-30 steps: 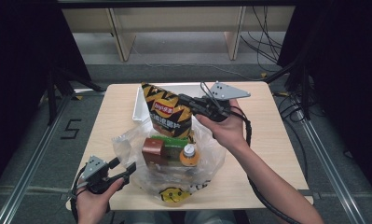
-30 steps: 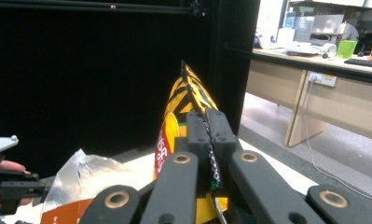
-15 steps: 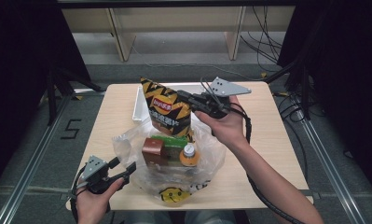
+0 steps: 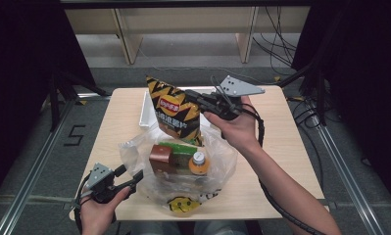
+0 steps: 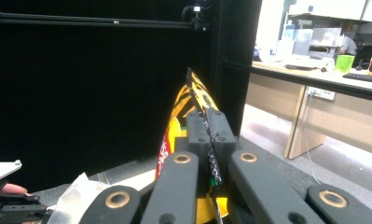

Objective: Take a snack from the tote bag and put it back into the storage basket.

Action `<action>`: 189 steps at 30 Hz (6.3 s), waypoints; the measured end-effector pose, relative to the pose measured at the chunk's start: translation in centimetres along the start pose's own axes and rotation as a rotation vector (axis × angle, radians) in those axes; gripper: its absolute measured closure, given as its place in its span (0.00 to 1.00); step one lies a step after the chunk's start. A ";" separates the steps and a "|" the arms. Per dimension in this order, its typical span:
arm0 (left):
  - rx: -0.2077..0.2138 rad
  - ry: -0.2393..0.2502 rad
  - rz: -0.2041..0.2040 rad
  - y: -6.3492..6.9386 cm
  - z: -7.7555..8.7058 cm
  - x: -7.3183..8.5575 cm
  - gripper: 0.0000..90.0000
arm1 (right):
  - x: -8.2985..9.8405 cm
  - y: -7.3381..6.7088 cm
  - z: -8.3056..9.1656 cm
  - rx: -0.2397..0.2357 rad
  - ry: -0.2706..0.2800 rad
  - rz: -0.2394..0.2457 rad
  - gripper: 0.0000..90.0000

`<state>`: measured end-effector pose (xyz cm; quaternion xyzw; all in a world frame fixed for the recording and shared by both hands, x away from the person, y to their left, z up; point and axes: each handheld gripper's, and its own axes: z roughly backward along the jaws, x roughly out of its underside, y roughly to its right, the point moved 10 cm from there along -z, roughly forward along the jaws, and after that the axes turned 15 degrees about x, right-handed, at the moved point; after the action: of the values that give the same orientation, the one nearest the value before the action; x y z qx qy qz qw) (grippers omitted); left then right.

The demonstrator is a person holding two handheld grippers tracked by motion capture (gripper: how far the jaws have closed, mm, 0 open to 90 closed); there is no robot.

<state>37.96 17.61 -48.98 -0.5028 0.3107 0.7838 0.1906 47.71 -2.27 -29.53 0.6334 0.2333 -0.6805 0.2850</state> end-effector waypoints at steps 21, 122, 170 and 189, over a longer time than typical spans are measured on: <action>0.025 0.007 -0.029 0.0 -0.3 -0.1 0.35 | -2.1 -0.3 -0.4 -0.001 0.037 -0.001 1.00; 0.023 -0.002 0.002 0.0 0.4 0.7 0.34 | -2.4 7.7 -9.8 0.163 -0.045 -0.049 1.00; 0.032 -0.026 -0.009 0.1 0.2 1.6 0.34 | 4.9 9.9 -14.9 0.208 -0.195 -0.074 1.00; 0.031 -0.019 -0.022 -0.1 0.4 1.6 0.34 | 8.8 9.9 -17.0 0.201 -0.260 -0.083 1.00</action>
<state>37.07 17.96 -50.31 -0.4959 0.3152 0.7815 0.2098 66.54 1.26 -39.34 0.5552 0.1513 -0.7877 0.2199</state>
